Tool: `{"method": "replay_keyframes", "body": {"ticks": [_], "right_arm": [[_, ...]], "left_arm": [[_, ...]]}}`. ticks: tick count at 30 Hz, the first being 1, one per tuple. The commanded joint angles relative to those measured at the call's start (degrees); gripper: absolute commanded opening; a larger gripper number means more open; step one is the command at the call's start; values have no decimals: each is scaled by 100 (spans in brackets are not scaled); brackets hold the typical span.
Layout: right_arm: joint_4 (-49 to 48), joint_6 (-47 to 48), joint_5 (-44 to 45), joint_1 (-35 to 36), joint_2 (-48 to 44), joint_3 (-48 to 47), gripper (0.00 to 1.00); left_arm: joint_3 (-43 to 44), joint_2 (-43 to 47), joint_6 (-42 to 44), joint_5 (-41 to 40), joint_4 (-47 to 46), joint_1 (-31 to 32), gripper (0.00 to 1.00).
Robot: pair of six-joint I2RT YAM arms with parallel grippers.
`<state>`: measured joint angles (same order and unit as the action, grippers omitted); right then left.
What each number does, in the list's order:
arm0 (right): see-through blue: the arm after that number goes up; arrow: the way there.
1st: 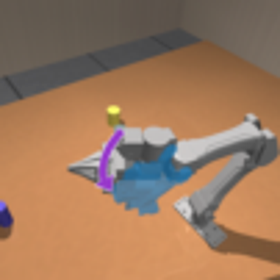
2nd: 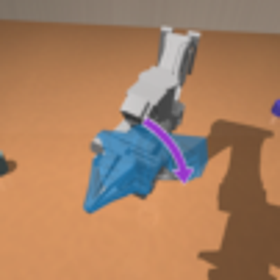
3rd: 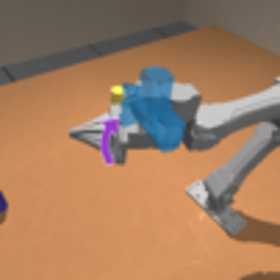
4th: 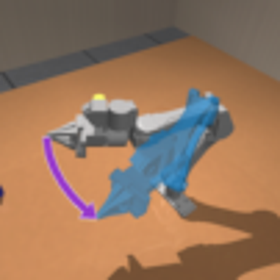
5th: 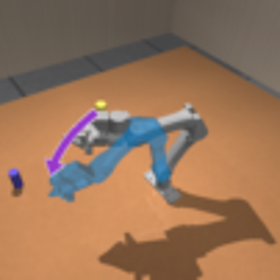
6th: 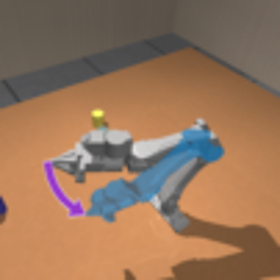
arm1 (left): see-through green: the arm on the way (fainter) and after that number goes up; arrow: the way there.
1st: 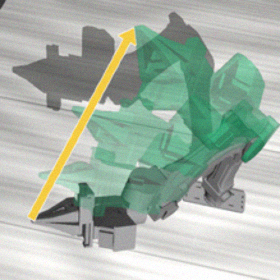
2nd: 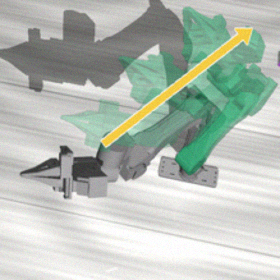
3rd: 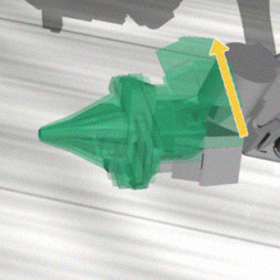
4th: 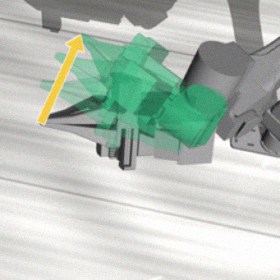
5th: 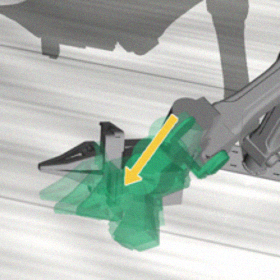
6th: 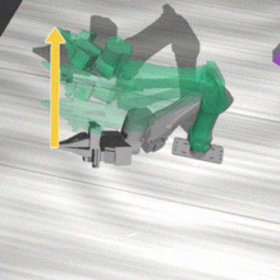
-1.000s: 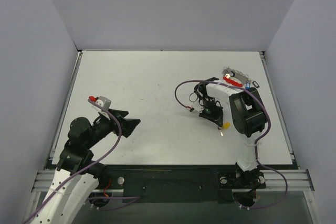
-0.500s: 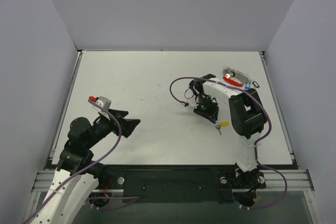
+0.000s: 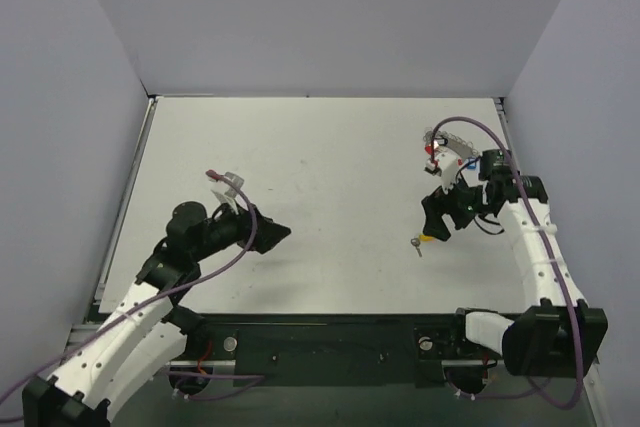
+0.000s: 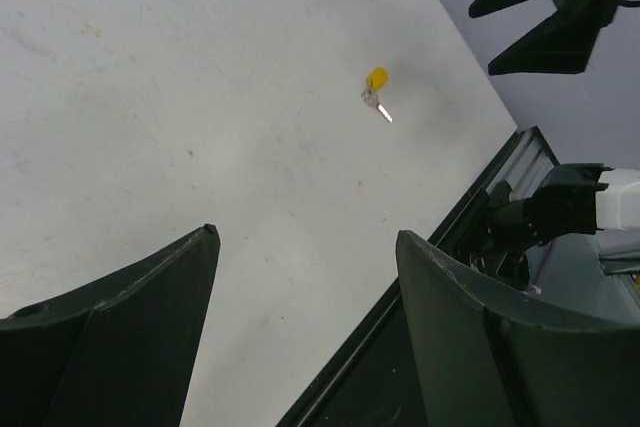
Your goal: Put the keys on the keyring
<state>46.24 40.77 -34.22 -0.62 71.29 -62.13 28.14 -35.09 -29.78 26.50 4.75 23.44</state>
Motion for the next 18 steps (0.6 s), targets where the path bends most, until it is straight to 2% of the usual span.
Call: {"method": "replay_keyframes", "body": {"ticks": [1,4,7,9,12,15,18], "right_arm": [[-757,-181,-1342,-192,-467,895,80],[-415,-875,-1403,-481,-19,615,69],[-519,-1325,-1509,-1088,-26,544,67],[-712,-1756,-1597,-1449,-97,640,66],[-748,-1845,-1755,-1914,-185,693,66],[-643,-1810,-1956,-2205,-159,702,66],[-354,-1583,-2316,-2503,-89,658,66]], "left_arm": [[690,-1653,-344,-925,-554,1386,81],[1183,-2807,-423,-1340,-896,2049,81],[1903,-4263,-590,-1446,-1204,2384,79],[2438,-5107,-731,-1490,-1328,2559,71],[3589,-6191,-617,-1428,-1205,2840,66],[4251,-7209,-538,-1192,-1327,2929,61],[4918,-7854,-573,-735,-1381,2920,56]]}}
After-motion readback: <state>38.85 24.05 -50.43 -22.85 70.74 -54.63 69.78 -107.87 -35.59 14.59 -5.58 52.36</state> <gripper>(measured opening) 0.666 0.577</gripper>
